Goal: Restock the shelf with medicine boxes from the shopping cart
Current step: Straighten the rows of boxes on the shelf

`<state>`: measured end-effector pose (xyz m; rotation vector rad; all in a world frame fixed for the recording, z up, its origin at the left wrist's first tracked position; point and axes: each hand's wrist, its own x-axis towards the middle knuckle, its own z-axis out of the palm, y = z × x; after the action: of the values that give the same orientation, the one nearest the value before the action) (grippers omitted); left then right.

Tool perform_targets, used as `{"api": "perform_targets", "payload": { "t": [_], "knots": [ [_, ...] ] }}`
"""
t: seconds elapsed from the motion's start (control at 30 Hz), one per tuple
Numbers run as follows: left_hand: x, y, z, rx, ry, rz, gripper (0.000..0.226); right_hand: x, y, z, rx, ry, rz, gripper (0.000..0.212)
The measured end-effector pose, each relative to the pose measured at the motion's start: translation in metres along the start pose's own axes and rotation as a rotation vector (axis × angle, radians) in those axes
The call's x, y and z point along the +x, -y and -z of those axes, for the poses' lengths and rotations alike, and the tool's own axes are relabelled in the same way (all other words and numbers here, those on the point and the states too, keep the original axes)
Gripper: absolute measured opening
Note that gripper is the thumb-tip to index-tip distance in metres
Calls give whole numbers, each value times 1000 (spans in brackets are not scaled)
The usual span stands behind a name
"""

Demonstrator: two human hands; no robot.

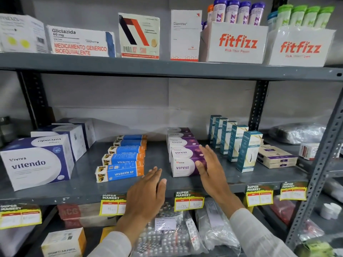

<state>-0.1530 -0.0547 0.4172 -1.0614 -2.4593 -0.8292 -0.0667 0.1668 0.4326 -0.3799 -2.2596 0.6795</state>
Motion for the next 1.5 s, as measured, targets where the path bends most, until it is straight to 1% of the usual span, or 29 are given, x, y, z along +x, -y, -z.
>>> {"api": "perform_targets", "payload": {
  "t": [0.07, 0.13, 0.17, 0.2, 0.27, 0.33, 0.37, 0.43, 0.5, 0.6, 0.73, 0.87, 0.93, 1.1, 1.23, 1.4, 1.5],
  "knots": [
    [-7, 6, 27, -83, -146, 18, 51, -4, 23, -1, -27, -140, 57, 50],
    [-16, 30, 51, -98, -305, 36, 43, -7, 50, -6, -13, -250, 186, 40],
    [-21, 47, 62, -74, -348, 61, 40, -6, 63, -11, -3, -264, 262, 34],
    [-24, 67, 72, -48, -360, 101, 39, -5, 74, -19, 8, -238, 325, 29],
    [-31, 109, 86, 29, -331, 204, 38, 0, 94, -44, 30, -81, 378, 22],
    [-38, 146, 93, 136, -253, 283, 38, 8, 109, -73, 24, 100, 380, 26],
    [-41, 161, 93, 184, -215, 291, 42, 11, 114, -88, 16, 168, 358, 30],
    [-45, 181, 89, 265, -169, 230, 53, 18, 123, -110, -5, 261, 285, 38],
    [-46, 192, 82, 310, -167, 160, 58, 23, 127, -125, -46, 305, 202, 43],
    [-45, 198, 74, 309, -165, 142, 57, 23, 127, -139, -76, 258, 118, 42],
    [-45, 202, 71, 282, -192, 152, 53, 17, 129, -146, -87, 194, 112, 36],
    [-46, 204, 67, 255, -199, 175, 64, 11, 132, -151, -65, 148, 94, 38],
    [-46, 206, 65, 250, -191, 176, 65, 9, 131, -151, -86, 132, 87, 38],
    [-47, 208, 65, 242, -194, 172, 62, 7, 128, -152, -103, 112, 101, 33],
    [-47, 207, 66, 240, -217, 164, 58, 8, 130, -152, -117, 110, 100, 33],
    [-47, 205, 68, 238, -206, 174, 57, 7, 133, -149, -133, 135, 96, 36],
    [-48, 205, 74, 189, -156, 160, 61, 3, 135, -147, -165, 148, 85, 45]
  ]
}}
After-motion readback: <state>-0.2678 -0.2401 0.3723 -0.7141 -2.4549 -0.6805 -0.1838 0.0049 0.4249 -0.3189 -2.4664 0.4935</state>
